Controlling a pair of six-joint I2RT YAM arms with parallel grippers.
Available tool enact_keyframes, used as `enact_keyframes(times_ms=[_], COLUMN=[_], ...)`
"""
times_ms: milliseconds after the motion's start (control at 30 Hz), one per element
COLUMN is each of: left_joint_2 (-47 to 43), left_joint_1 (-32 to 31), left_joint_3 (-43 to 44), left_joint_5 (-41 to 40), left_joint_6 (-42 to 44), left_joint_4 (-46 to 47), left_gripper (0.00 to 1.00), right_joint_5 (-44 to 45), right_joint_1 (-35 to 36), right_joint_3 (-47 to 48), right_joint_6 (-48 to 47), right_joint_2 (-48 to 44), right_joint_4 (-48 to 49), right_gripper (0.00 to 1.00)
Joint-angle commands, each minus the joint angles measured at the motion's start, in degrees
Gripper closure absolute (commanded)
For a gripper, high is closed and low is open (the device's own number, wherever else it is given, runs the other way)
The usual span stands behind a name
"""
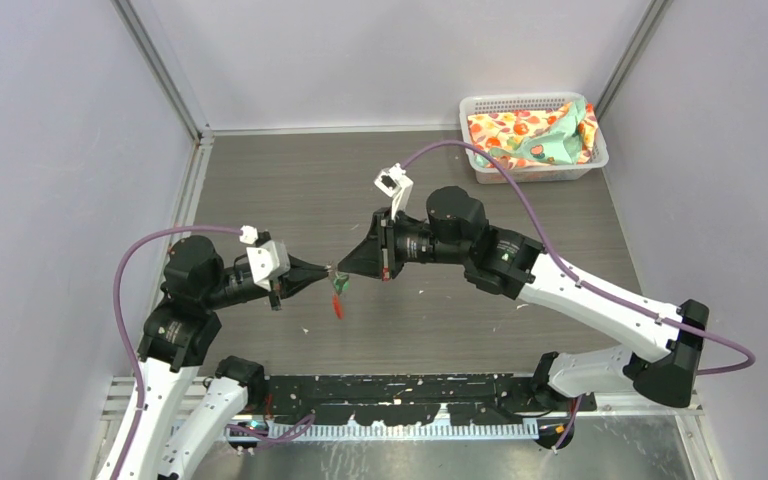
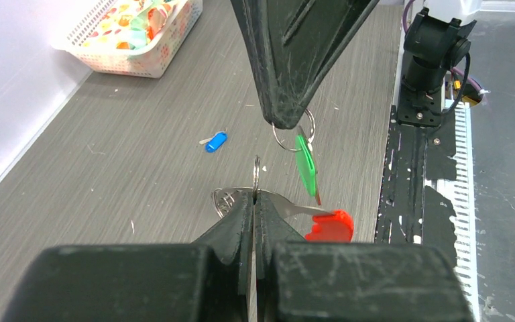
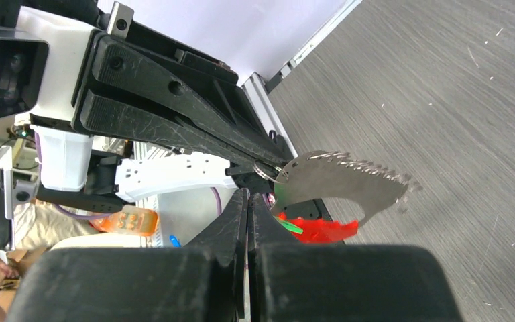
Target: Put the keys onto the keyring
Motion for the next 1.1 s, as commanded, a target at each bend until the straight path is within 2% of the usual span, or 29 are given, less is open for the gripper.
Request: enact_keyframes(times_ms=[0, 1067], left_joint_2=[-0.71, -1.99], left_joint_1=[-0.15, -0.15], left_joint_3=[1.66, 0.45], left_joint_5=[0.77, 1.47], left_joint_6=[0.03, 0.65], left_joint_4=[2.83, 3.31], left_gripper=[1.0, 1.0], right_joint_5=[2.4, 2.08], right_joint_1=[-0.02, -0.67], right_joint_3=[0.3, -1.75], right_joint_6=[-0.51, 1.46], right_joint_2=[-1.07, 1.16], right_joint_4=[2.22, 6.76], right_gripper=[0.99, 0.99])
